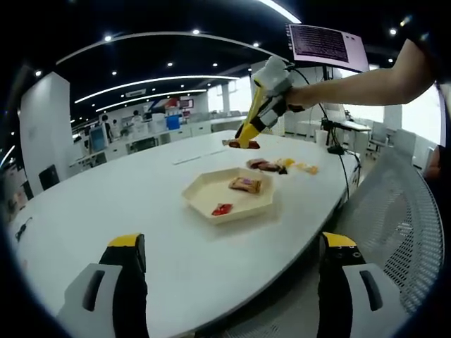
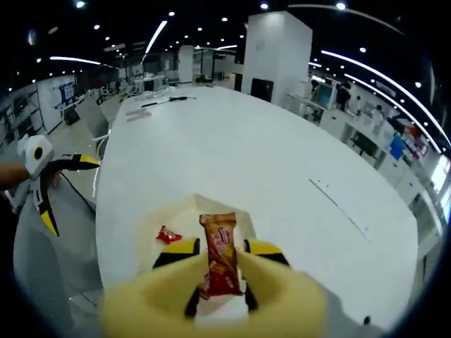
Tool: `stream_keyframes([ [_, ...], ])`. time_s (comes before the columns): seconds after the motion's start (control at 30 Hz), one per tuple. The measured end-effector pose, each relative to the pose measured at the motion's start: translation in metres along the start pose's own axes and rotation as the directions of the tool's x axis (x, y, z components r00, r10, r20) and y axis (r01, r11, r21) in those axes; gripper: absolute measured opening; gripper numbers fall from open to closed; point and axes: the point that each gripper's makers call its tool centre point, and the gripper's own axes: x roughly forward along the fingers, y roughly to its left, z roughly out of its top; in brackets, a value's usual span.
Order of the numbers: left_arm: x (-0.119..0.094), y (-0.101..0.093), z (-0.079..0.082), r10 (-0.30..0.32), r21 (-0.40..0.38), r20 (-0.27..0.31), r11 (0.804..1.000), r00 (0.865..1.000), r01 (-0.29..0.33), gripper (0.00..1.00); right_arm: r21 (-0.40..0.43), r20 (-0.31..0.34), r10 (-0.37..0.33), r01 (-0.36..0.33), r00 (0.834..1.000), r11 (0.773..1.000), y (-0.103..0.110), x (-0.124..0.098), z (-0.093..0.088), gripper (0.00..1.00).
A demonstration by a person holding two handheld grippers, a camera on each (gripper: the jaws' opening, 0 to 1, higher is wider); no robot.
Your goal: Place the target food into the container with the food tongs after gripping and lifting it, then release it inside without dropping or visibly crushing the food.
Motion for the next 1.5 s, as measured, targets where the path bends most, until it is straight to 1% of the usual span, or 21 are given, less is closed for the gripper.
stream_keyframes([
  [0.17,0.0,0.0,0.001,0.001,0.003,0.006,1.0,1.0,-0.001,0.99,-0.009,0.0,0.024,-0.024,1.0,1.0,0.006,0.009,0.006,0.24],
  [0.33,0.0,0.0,0.002,0.001,0.003,0.01,1.0,1.0,-0.001,0.98,-0.027,-0.017,0.037,-0.037,0.999,0.999,0.013,0.015,0.007,0.24],
  [0.4,0.0,0.0,0.002,0.001,0.003,0.01,1.0,1.0,-0.001,0.97,-0.037,-0.012,0.043,-0.043,0.999,0.998,0.015,0.017,0.01,0.25],
  [0.47,0.0,0.0,0.002,0.0,0.004,0.01,1.0,1.0,0.0,0.97,-0.013,-0.002,0.047,-0.047,0.999,0.999,0.014,0.019,0.012,0.28],
  [0.5,0.0,0.0,0.001,0.0,0.005,0.009,1.0,1.0,0.0,0.96,-0.019,-0.001,0.046,-0.046,0.999,0.999,0.014,0.019,0.013,0.29],
  [0.53,0.0,0.0,0.001,0.0,0.005,0.008,1.0,1.0,0.0,0.96,-0.02,-0.001,0.043,-0.043,0.999,0.999,0.014,0.02,0.013,0.29],
  [0.57,0.0,0.0,0.001,0.0,0.005,0.007,1.0,1.0,0.0,0.96,-0.04,-0.001,0.033,-0.033,0.999,0.999,0.012,0.019,0.013,0.29],
  [0.63,0.0,0.0,0.001,0.001,0.004,0.007,1.0,1.0,-0.001,0.96,-0.039,-0.004,0.035,-0.035,0.999,0.999,0.011,0.018,0.012,0.3],
  [0.77,0.0,0.0,0.001,0.001,0.004,0.005,1.0,1.0,-0.001,0.96,-0.03,-0.005,0.021,-0.021,1.0,0.999,0.003,0.011,0.008,0.3],
  [0.83,0.0,0.0,0.001,0.001,0.005,0.005,1.0,1.0,-0.001,0.96,-0.026,-0.013,0.016,-0.016,1.0,1.0,0.0,0.007,0.004,0.3],
  [0.93,0.0,0.0,0.0,0.001,0.004,0.004,1.0,1.0,-0.001,0.96,-0.071,-0.058,-0.007,0.003,0.998,0.997,-0.004,0.002,-0.008,0.3],
  [1.0,0.0,0.001,0.0,0.003,0.004,0.004,1.0,1.0,-0.003,0.95,-0.073,-0.061,-0.012,0.007,0.998,0.997,-0.006,-0.001,-0.012,0.3],
  [1.07,0.0,0.001,0.0,0.003,0.004,0.003,1.0,1.0,-0.003,0.95,-0.062,-0.067,-0.014,0.01,0.998,0.998,-0.01,-0.003,-0.017,0.3],
  [1.17,0.0,0.001,0.0,0.005,0.008,-0.002,1.0,1.0,-0.005,0.93,-0.055,-0.089,-0.022,0.017,0.996,0.998,-0.017,-0.01,-0.03,0.3],
  [1.33,0.001,0.002,-0.001,0.006,0.005,-0.003,1.0,1.0,-0.006,0.95,-0.023,-0.105,-0.037,0.034,0.994,0.999,-0.03,-0.017,-0.051,0.3],
  [1.43,0.001,0.001,-0.002,0.0,0.005,-0.011,1.0,1.0,0.0,0.95,-0.006,-0.11,-0.045,0.044,0.993,0.999,-0.035,-0.021,-0.062,0.3],
  [1.47,0.001,0.001,-0.002,0.0,0.005,-0.012,1.0,1.0,0.0,0.95,-0.003,-0.116,-0.056,0.056,0.992,0.998,-0.039,-0.023,-0.071,0.3],
  [1.5,0.001,0.001,-0.002,-0.002,0.004,-0.014,1.0,1.0,0.002,0.94,-0.001,-0.118,-0.058,0.058,0.991,0.998,-0.04,-0.023,-0.073,0.3],
])
